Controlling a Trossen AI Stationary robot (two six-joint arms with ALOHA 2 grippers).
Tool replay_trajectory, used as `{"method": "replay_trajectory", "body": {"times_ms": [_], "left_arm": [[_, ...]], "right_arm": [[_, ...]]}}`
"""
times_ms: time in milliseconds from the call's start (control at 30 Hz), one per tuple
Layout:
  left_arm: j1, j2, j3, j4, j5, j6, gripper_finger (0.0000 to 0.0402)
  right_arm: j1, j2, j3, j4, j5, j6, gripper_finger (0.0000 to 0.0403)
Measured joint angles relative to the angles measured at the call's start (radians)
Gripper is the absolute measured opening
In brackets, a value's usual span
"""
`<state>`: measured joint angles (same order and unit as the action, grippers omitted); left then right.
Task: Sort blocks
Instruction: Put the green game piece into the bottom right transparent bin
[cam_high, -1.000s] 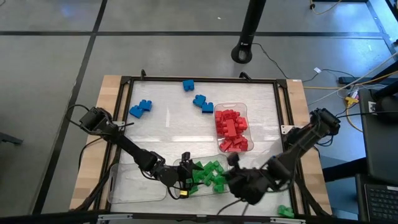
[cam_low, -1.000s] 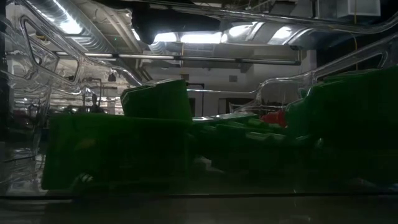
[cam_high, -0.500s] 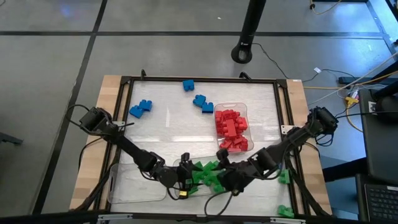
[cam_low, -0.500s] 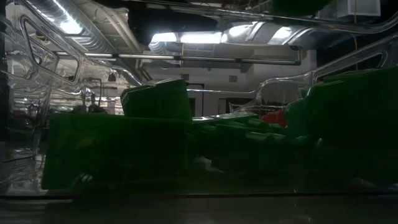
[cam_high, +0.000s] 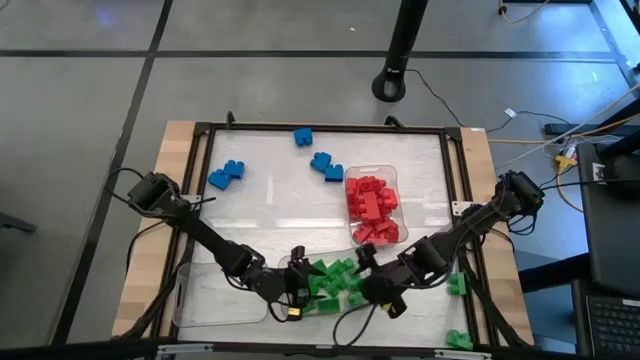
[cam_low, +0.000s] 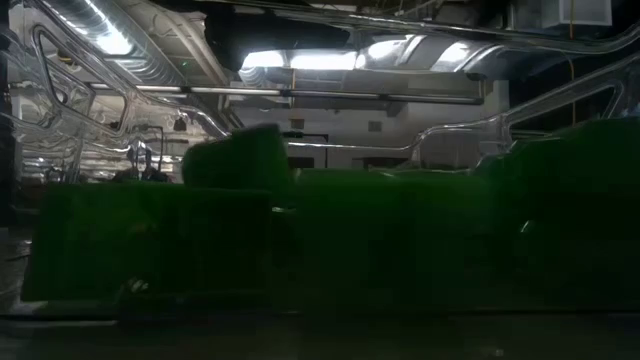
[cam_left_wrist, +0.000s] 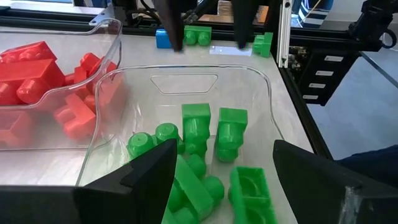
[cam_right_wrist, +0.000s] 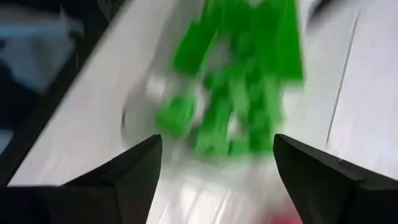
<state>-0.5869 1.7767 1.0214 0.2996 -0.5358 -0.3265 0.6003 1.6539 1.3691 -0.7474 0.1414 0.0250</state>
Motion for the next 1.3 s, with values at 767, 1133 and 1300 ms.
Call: {"method": "replay_trajectory", "body": {"times_ms": [767, 1133, 1300], "left_arm": [[0.000, 0.000, 0.000, 0.008, 0.000, 0.015, 0.0255], [0.000, 0.000, 0.000, 0.008, 0.000, 0.019, 0.0255], [0.000, 0.000, 0.000, 0.007, 0.000, 0.019, 0.0255]], "right_arm": [[0.368, -0.023, -0.259, -0.517, -0.394, 0.765, 0.0307], [0.407, -0.023, -0.440, -0.276, -0.483, 0.861, 0.0307], [0.407, -0.023, -0.462, -0.242, -0.512, 0.869, 0.0307]]}}
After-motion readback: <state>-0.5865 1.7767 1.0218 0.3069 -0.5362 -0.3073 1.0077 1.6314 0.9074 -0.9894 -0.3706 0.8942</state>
